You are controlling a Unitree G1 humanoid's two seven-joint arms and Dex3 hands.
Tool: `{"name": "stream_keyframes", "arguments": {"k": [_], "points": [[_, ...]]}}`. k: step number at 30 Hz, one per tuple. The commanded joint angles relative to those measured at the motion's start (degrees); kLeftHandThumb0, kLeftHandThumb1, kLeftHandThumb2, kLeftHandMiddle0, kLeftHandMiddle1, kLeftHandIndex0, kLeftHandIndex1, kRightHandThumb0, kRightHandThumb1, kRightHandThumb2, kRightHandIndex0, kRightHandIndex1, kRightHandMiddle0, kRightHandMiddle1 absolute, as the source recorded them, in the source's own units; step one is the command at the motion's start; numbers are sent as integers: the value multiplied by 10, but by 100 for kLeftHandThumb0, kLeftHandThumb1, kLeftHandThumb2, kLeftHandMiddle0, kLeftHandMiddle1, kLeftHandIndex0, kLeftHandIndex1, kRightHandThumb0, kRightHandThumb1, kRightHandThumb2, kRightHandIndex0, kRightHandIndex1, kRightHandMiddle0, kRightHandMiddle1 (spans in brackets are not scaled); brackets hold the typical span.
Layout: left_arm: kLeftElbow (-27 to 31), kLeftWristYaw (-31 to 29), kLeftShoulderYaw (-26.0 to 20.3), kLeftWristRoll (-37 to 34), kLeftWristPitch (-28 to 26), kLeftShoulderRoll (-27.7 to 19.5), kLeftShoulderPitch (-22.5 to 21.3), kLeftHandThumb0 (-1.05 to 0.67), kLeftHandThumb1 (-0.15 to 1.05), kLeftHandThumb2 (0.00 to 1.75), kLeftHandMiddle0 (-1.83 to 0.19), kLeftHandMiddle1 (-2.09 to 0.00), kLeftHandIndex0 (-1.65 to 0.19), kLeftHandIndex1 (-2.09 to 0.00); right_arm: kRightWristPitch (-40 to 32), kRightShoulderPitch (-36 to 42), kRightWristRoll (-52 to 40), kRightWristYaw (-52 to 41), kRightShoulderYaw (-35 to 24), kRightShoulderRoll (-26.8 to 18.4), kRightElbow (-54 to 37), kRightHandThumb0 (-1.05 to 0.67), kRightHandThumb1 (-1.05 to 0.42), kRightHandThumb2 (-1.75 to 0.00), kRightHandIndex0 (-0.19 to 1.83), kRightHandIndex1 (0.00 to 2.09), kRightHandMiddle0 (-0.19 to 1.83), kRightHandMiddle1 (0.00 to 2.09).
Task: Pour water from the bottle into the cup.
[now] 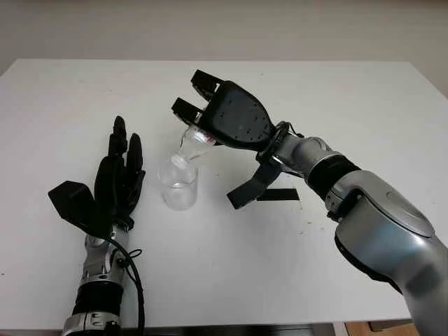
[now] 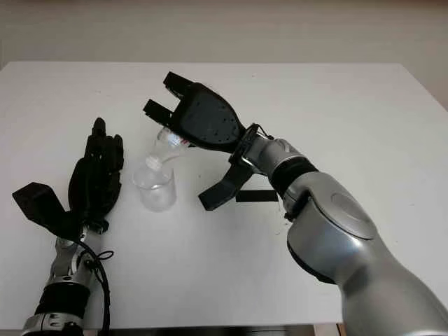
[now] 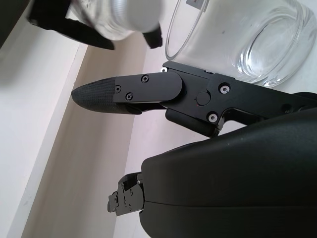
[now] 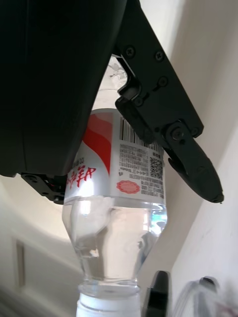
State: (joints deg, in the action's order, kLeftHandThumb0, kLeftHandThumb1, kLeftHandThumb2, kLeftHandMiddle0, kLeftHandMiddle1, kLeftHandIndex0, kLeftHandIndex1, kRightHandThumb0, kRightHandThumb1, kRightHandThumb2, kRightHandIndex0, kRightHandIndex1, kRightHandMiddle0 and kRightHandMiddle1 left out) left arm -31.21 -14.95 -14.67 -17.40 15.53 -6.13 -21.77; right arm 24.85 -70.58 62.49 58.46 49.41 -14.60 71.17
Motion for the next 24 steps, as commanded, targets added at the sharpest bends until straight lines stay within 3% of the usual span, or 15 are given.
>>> {"name": "stream_keyframes", "arguments": {"k": [1, 6, 14, 20, 24], "points": [[-14, 2, 1, 2, 0, 9, 9, -73, 105, 42, 16, -5, 18, -5, 20, 8, -30, -15, -25, 2, 0, -46, -105, -13, 128, 209, 92, 209], [-14, -3, 0, -2, -2, 8, 8, -72, 105, 42, 16, -5, 19, -5, 57, 21, -88, -59, -68, 4, -1, -42, -105, -13, 127, 209, 88, 209], [-6, -4, -1, -3, -8, 5, 10, -72, 105, 42, 16, -5, 18, -5, 109, 68, -233, -195, -184, 3, -16, -39, -105, -19, 137, 209, 102, 209], [-5, -9, -2, -6, -12, 3, 9, -71, 105, 43, 16, -5, 18, -6, 127, 135, -400, -398, -306, 6, -57, -38, -105, -27, 144, 209, 112, 209], [-4, -8, -2, -4, -18, 0, 8, -71, 105, 44, 16, -6, 17, -6, 103, 199, -494, -502, -371, 11, -123, -36, -105, -29, 133, 209, 108, 209]]}}
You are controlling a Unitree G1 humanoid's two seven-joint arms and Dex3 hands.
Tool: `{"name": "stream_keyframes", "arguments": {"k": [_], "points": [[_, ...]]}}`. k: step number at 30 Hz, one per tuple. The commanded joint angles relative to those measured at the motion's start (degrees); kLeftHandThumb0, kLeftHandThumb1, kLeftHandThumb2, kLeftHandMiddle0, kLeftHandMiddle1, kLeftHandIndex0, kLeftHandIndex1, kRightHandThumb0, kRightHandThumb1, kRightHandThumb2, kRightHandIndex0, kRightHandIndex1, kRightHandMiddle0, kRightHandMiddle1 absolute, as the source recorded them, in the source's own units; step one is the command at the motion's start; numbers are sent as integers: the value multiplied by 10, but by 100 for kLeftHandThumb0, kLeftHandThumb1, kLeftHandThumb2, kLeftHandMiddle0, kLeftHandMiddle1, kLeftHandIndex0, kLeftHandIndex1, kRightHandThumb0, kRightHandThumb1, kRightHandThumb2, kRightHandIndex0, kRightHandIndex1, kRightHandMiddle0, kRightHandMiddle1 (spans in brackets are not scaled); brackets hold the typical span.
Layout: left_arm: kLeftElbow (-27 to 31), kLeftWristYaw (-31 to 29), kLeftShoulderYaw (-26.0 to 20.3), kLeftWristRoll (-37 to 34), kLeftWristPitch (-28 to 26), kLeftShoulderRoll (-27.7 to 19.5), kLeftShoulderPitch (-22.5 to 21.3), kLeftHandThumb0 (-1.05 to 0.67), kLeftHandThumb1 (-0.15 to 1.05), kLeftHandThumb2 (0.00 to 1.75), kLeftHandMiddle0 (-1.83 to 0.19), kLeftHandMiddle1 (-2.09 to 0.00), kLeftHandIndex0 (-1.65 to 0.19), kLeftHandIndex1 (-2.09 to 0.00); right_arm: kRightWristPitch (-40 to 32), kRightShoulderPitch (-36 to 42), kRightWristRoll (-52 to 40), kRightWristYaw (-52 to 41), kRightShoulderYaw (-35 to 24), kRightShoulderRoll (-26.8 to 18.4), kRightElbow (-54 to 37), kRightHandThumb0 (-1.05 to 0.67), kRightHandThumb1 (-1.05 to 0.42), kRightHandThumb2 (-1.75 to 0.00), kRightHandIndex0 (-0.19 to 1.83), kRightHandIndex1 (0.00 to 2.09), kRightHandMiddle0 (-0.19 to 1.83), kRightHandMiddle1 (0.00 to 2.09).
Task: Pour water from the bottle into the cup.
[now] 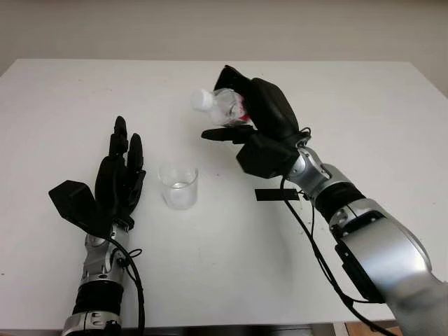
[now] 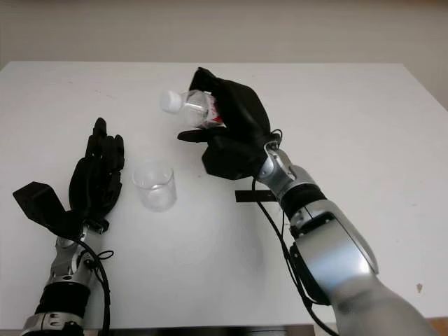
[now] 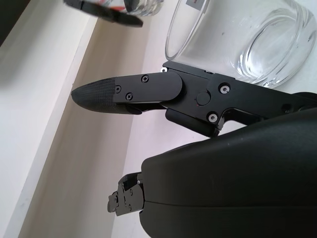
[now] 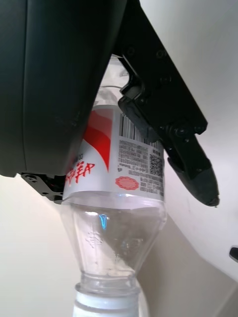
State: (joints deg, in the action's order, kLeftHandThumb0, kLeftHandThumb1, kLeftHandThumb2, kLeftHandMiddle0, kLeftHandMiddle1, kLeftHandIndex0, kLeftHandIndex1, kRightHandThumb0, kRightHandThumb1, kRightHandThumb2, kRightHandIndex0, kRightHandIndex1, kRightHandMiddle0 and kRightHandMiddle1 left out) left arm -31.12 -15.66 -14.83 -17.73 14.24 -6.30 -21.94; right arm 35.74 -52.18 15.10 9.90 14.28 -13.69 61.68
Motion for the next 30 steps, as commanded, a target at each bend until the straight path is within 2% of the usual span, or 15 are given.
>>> {"name": "stream_keyframes", "arguments": {"k": [1, 4, 10, 12, 17, 20, 24, 30], "points": [[-4, 0, 0, 0, -7, 2, 10, -71, 105, 44, 15, -6, 17, -6, -15, 32, -39, -41, -32, 2, -49, -35, -105, -30, 132, 209, 107, 209], [-3, -1, 0, -1, -9, 1, 9, -71, 105, 44, 14, -6, 16, -6, -66, 86, -94, -105, -65, 3, -125, -35, -105, -33, 129, 209, 104, 209], [-6, -4, 0, -1, -13, 1, 4, -72, 105, 43, 15, -6, 16, -6, -266, 191, -196, -204, -115, 5, -336, -35, -105, -38, 124, 209, 95, 209], [-6, -6, 0, -1, -13, 1, 4, -72, 105, 42, 15, -5, 17, -6, -333, 216, -219, -217, -127, 6, -396, -36, -105, -37, 120, 209, 91, 209], [5, -4, 1, 0, -18, 1, 10, -72, 105, 43, 15, -5, 16, -6, -423, 269, -235, -220, -144, 6, -509, -37, -105, -37, 126, 209, 90, 209], [9, -6, 1, -1, -22, -1, 13, -72, 105, 44, 15, -5, 17, -6, -454, 281, -234, -211, -152, 9, -536, -39, -105, -35, 126, 209, 83, 209], [15, -7, -1, -2, -24, -2, 18, -71, 105, 43, 15, -6, 16, -6, -509, 280, -241, -191, -166, 21, -548, -40, -105, -34, 132, 209, 85, 209], [31, -1, 1, 3, -35, -4, 28, -72, 105, 43, 13, -6, 15, -6, -505, 286, -232, -177, -170, 39, -537, -40, -105, -34, 135, 209, 88, 209]]}}
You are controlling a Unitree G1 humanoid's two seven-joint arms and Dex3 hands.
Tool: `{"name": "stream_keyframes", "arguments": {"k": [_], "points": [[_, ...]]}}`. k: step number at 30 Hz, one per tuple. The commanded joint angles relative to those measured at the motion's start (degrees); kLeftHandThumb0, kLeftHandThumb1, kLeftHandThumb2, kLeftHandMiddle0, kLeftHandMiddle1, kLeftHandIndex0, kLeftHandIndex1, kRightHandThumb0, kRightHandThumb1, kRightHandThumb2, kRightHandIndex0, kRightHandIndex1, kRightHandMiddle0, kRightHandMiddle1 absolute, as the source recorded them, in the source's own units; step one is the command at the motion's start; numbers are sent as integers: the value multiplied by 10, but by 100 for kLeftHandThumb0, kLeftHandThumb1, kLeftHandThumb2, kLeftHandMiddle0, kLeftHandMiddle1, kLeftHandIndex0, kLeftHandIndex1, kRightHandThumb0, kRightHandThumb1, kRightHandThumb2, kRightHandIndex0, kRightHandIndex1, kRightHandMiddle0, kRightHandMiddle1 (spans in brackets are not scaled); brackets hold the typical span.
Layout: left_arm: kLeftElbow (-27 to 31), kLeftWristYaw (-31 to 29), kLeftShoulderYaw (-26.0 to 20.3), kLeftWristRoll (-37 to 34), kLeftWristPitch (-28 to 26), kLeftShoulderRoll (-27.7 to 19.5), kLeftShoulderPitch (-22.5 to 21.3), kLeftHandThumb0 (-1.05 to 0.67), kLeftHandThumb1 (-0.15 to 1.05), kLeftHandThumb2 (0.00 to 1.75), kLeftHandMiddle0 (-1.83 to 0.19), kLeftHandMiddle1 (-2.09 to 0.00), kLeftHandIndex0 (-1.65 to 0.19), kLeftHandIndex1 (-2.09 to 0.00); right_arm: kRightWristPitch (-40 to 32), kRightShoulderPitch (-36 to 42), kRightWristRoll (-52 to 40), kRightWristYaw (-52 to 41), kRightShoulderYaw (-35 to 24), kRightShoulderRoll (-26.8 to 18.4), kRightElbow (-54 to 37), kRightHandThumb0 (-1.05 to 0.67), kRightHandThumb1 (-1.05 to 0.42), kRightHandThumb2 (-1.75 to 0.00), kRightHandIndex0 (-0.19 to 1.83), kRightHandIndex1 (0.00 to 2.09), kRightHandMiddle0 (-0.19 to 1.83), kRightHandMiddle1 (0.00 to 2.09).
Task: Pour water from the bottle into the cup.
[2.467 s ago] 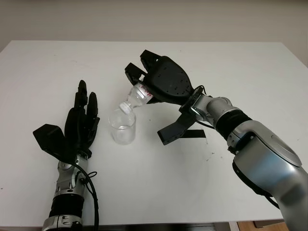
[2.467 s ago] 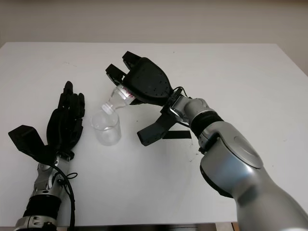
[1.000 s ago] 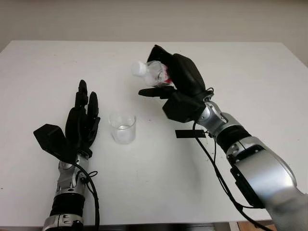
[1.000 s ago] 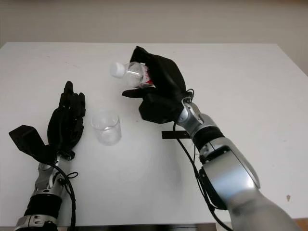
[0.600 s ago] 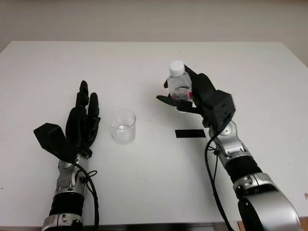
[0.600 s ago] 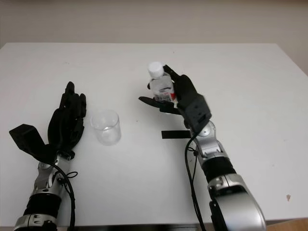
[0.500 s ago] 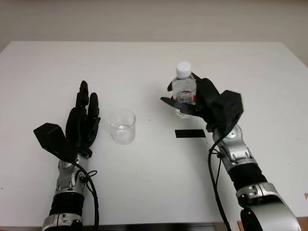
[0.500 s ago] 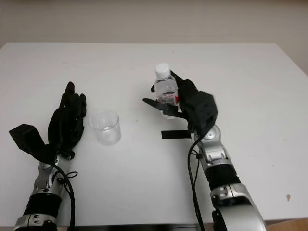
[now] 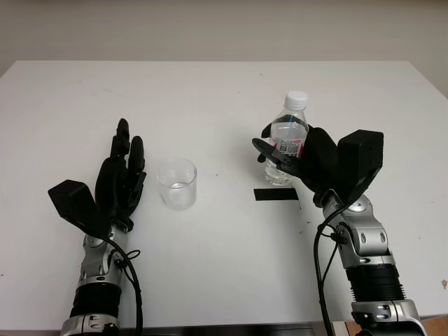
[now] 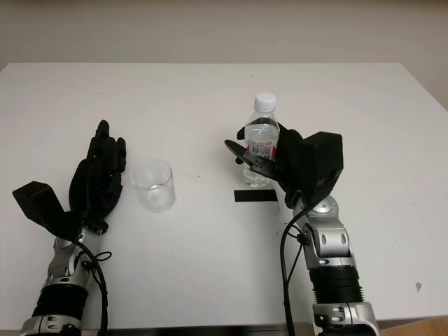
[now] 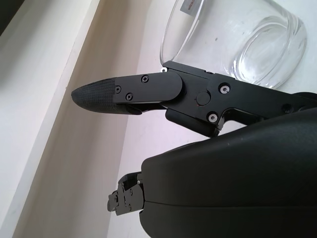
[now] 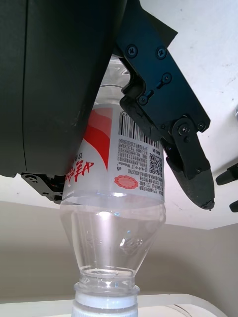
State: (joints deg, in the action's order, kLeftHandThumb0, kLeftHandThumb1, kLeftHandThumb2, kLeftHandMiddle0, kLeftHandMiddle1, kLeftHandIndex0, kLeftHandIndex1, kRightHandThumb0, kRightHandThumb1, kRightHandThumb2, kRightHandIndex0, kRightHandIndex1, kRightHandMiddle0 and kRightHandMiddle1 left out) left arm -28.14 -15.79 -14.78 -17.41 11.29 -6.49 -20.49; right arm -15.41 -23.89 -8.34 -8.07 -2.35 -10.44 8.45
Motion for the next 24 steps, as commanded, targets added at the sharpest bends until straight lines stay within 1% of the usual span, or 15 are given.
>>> {"name": "stream_keyframes", "arguments": {"k": [1, 5, 10, 18, 24], "points": [[4, 2, 0, -1, -8, -1, 14, -72, 105, 43, 13, -6, 15, -6, 8, 5, 7, 5, -2, 7, -2, -40, -105, -34, 135, 209, 88, 209], [12, 2, 0, -2, -15, 0, 17, -71, 105, 43, 14, -5, 15, -6, 16, 7, 23, 12, 1, 11, 15, -41, -105, -33, 132, 209, 87, 209], [13, 3, -1, -1, -15, 1, 18, -72, 105, 41, 13, -6, 15, -6, 20, 4, 20, 9, -4, 19, 37, -41, -105, -33, 133, 209, 87, 209], [27, 7, 1, 1, -24, -2, 24, -72, 105, 43, 13, -5, 14, -6, 45, 9, 26, 2, -1, 25, 55, -39, -105, -36, 145, 209, 98, 209], [36, 7, 0, 1, -32, -4, 27, -72, 105, 42, 14, -5, 15, -5, 76, 25, 23, -19, -1, 25, 72, -39, -105, -37, 139, 209, 99, 209]]}}
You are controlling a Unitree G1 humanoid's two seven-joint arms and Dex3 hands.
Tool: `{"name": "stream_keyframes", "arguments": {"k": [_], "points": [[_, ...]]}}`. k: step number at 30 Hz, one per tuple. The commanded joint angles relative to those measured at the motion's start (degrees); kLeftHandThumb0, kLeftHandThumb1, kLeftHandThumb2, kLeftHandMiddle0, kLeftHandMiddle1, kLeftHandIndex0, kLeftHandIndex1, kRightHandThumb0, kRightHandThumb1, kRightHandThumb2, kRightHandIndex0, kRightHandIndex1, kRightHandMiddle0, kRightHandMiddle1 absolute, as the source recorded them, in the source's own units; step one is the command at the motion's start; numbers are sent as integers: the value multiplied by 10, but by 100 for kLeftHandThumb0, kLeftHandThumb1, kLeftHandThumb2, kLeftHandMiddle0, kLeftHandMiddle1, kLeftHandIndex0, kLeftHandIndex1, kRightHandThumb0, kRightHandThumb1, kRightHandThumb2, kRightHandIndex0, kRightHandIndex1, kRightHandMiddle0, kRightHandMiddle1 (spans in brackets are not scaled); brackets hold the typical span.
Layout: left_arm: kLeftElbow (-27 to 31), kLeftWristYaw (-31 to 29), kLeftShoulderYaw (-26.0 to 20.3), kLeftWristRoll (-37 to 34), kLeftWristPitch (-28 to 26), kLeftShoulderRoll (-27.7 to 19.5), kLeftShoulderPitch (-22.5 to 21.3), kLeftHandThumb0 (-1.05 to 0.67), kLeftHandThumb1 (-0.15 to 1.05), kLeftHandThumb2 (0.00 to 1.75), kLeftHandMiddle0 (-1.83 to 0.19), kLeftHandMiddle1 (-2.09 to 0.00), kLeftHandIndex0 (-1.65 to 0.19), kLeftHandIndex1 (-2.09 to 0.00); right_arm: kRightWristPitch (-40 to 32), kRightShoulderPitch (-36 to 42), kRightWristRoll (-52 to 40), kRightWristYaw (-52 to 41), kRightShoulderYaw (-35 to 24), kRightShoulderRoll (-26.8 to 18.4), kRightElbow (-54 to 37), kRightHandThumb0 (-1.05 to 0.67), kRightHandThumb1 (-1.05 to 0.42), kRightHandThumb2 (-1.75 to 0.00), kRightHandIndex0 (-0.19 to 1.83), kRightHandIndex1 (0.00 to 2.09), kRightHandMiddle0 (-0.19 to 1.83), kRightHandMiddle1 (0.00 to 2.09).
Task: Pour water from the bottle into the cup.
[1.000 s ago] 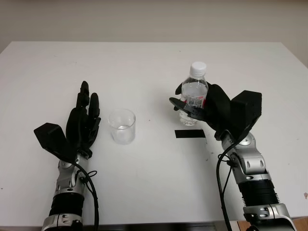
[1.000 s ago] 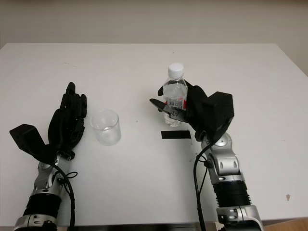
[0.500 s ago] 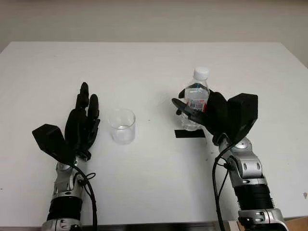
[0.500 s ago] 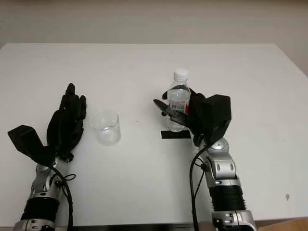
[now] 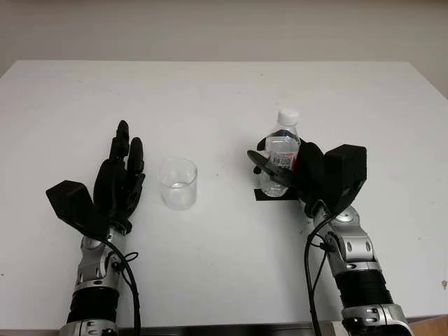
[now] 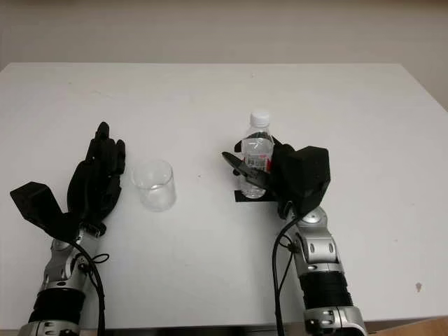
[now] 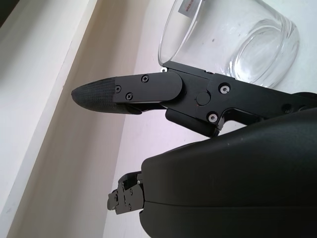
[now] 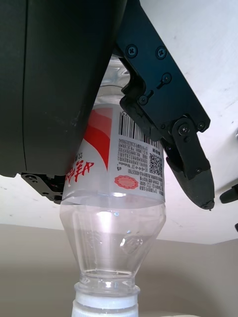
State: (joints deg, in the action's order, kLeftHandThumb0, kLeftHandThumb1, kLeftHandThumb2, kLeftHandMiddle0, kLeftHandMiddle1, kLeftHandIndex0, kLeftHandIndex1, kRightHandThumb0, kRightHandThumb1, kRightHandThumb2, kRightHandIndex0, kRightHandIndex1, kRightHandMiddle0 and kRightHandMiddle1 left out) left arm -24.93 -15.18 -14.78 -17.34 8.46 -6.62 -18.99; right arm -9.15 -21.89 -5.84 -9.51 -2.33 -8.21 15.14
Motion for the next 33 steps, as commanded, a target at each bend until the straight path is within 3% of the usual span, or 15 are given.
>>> {"name": "stream_keyframes", "arguments": {"k": [1, 9, 10, 14, 15, 16, 19, 26, 28, 33], "points": [[3, -1, 0, 1, -2, -3, 12, -71, 105, 43, 14, -5, 15, -6, 22, 8, 0, -7, -1, 3, 8, -39, -105, -37, 138, 209, 99, 209], [5, -1, 1, 4, 0, -6, 15, -72, 105, 43, 14, -5, 14, -6, 11, 23, -3, -15, 1, 4, 0, -43, -105, -33, 123, 209, 83, 209], [4, -3, 1, 4, 1, -6, 15, -72, 105, 43, 14, -5, 14, -6, 12, 25, -2, -12, 1, 6, -1, -44, -105, -28, 114, 209, 77, 209], [4, -3, -2, 1, 0, -6, 15, -72, 105, 42, 14, -6, 14, -6, 20, 35, 6, -1, 4, 13, -9, -56, -104, -10, 36, 209, 23, 202], [4, -3, -2, 2, 0, -7, 15, -72, 105, 42, 13, -6, 14, -6, 24, 38, 6, -1, 5, 13, -10, -59, -102, -7, 15, 191, 7, 190], [3, -4, -2, 1, -1, -7, 14, -72, 105, 42, 13, -6, 14, -6, 30, 41, 11, -2, 8, 12, -10, -60, -101, -6, 8, 184, 1, 184], [1, -6, -3, 0, 0, -8, 13, -72, 105, 41, 13, -5, 14, -5, 31, 50, 29, 0, 16, 6, -21, -68, -98, -5, -10, 131, -17, 144], [0, -11, -5, -3, -1, -10, 12, -72, 105, 41, 13, -5, 15, -5, 39, 69, 22, -25, 16, 2, -34, -74, -95, -5, -4, 31, -8, 51], [0, -13, -5, -2, -1, -11, 12, -72, 105, 41, 13, -5, 15, -5, 45, 72, 23, -31, 16, 0, -33, -76, -94, -5, -4, 15, -6, 34], [2, -6, -7, -4, -5, -9, 10, -72, 105, 40, 12, -6, 13, -6, 61, 80, 17, -48, 13, -3, -30, -76, -92, -5, -10, 6, -7, 19]]}}
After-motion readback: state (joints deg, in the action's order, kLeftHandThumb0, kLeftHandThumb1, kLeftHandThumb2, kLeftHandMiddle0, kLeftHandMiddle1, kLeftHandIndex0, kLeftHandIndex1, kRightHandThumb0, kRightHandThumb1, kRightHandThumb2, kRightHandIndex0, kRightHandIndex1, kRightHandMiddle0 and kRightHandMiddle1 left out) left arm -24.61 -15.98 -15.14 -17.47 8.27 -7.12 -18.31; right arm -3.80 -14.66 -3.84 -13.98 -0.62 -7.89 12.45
